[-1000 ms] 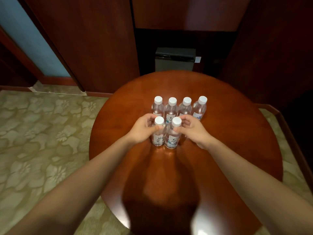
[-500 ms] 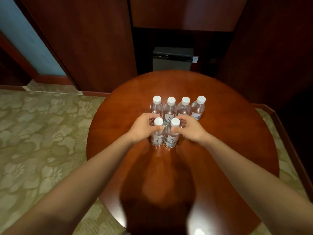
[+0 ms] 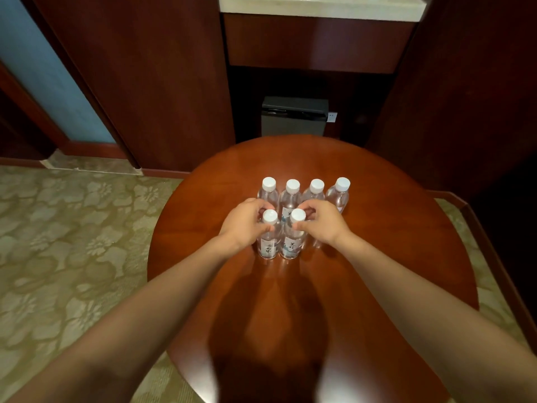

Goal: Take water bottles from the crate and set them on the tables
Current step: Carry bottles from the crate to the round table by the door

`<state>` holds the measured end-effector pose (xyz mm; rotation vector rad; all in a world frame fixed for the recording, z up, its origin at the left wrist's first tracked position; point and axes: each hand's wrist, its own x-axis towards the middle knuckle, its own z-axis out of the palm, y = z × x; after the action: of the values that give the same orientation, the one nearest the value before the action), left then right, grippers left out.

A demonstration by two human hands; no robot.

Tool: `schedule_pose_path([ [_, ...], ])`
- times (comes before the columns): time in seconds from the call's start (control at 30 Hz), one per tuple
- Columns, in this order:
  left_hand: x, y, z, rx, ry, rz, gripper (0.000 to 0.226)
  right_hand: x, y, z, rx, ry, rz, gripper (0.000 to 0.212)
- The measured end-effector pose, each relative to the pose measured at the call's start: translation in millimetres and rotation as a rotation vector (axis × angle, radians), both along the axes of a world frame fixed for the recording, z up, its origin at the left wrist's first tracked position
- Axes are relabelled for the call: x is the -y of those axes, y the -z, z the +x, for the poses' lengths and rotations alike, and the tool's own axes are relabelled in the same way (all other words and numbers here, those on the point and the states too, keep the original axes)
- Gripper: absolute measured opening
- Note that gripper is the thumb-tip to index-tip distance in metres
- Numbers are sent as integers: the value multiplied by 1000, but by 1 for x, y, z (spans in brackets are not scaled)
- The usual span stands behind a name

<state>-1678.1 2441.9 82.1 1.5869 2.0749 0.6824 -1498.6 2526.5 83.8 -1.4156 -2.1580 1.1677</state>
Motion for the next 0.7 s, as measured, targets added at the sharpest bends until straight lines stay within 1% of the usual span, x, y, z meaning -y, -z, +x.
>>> schedule_pose_path([
  [0.43,-20,1,-15,51,28,0,34,-14,6,-18,-16,61,33,25],
  [0.7,-24,0,-15,65,25,13,34,-14,2,-19,-14,57,28,27],
])
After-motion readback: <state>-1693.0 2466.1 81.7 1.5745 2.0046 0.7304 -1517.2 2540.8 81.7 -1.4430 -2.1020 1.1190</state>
